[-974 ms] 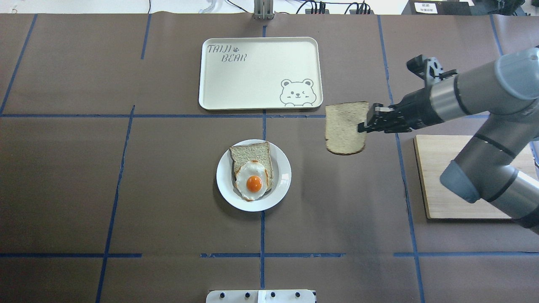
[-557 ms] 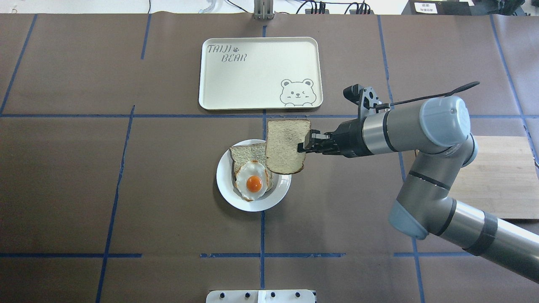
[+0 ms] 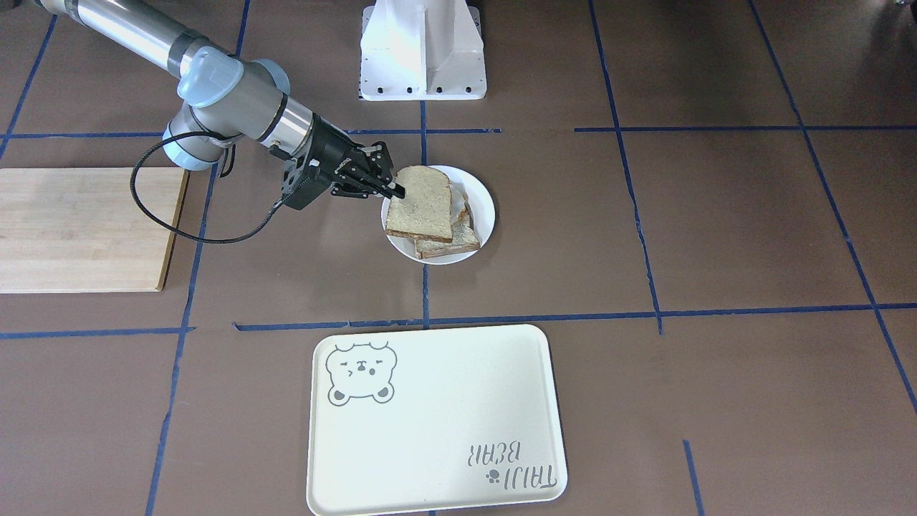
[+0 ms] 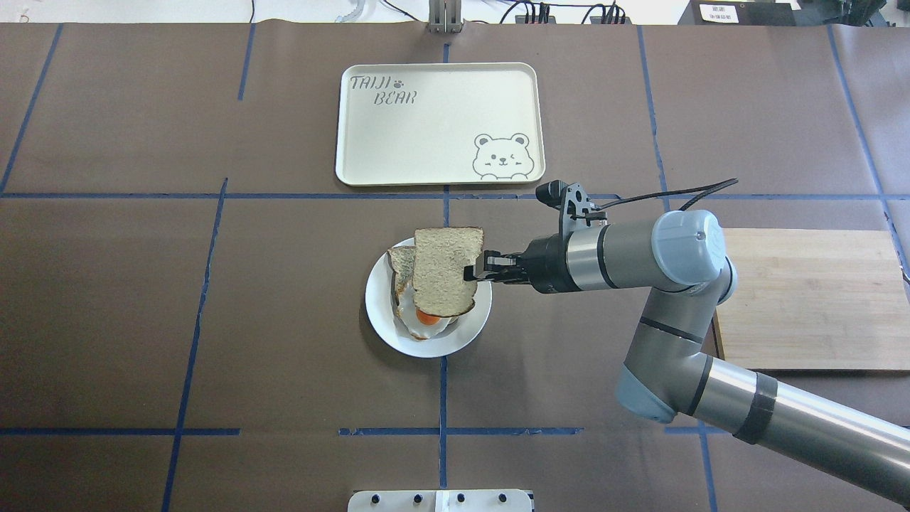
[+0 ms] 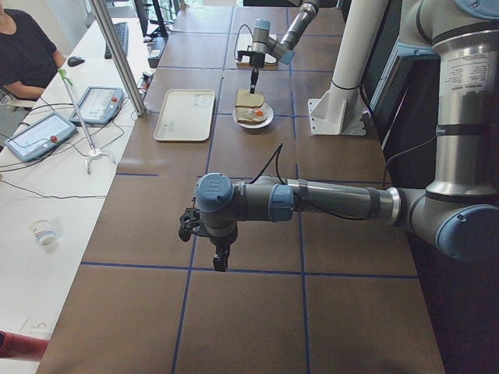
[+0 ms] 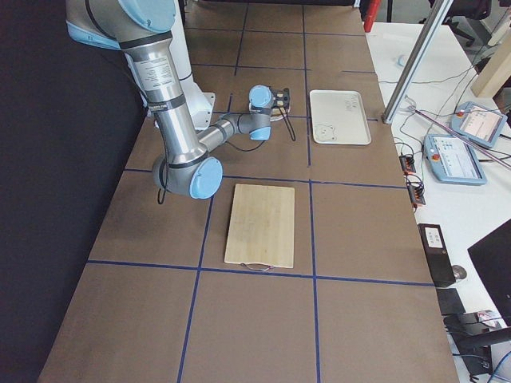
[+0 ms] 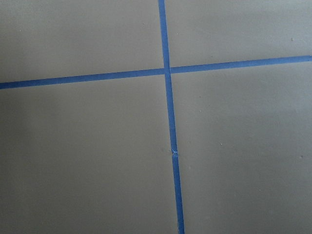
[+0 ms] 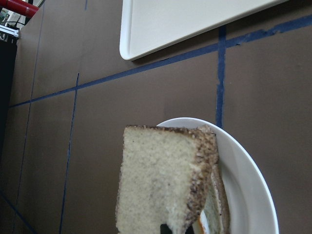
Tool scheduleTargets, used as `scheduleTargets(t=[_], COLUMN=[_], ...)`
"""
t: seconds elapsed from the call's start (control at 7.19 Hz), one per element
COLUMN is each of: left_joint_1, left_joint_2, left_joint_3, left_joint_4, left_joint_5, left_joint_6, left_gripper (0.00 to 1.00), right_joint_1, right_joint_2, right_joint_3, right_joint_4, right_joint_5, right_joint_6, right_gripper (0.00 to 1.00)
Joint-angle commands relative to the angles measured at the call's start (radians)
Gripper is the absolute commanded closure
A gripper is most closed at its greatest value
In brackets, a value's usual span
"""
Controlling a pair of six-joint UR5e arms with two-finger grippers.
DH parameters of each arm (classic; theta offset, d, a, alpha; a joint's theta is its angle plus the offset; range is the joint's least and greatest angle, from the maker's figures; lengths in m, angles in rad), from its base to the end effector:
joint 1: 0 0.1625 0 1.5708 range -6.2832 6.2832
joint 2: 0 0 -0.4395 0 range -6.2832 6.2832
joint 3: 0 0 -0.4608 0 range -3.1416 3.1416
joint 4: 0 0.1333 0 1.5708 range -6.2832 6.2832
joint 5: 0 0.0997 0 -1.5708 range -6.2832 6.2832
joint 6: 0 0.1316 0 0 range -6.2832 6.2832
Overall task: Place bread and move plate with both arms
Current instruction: 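Carry the bread slice with the right gripper over the egg plate, then lay the bread slice on top of the egg and open the right gripper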
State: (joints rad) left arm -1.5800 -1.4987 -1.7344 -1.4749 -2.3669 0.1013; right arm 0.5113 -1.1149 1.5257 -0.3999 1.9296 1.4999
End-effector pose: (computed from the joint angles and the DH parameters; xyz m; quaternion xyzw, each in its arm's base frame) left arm -0.0441 -0.5261 0.6512 0.0194 0.3871 0.0416 0.9209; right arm -0.6011 -0.4371 0.2721 0.0806 -0.7061 0.0273 0.7030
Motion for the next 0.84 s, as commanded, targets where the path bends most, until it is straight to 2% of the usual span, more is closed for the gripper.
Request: scheduleTargets(t=[0.0, 0.7], left_joint_1=[0.0, 0.0], left_joint_2=[0.0, -0.003], left_joint_3=[0.003, 0.009], left_joint_4=[-0.001, -0.002], left_joint_5=[0.002, 0.002], left_joint_6=[0.0, 0.002], left_gripper=[0.0, 0.0], right_joint_1=[-0.022, -0.04], right_joint_2=[0.029, 0.066], right_joint_3=[-0.022, -0.099], right_joint_4=[-0.005, -0.008], right_joint_5=[-0.018, -0.02], right_joint_6=[-0.015, -0.049], right_gripper=[1.0, 1.0])
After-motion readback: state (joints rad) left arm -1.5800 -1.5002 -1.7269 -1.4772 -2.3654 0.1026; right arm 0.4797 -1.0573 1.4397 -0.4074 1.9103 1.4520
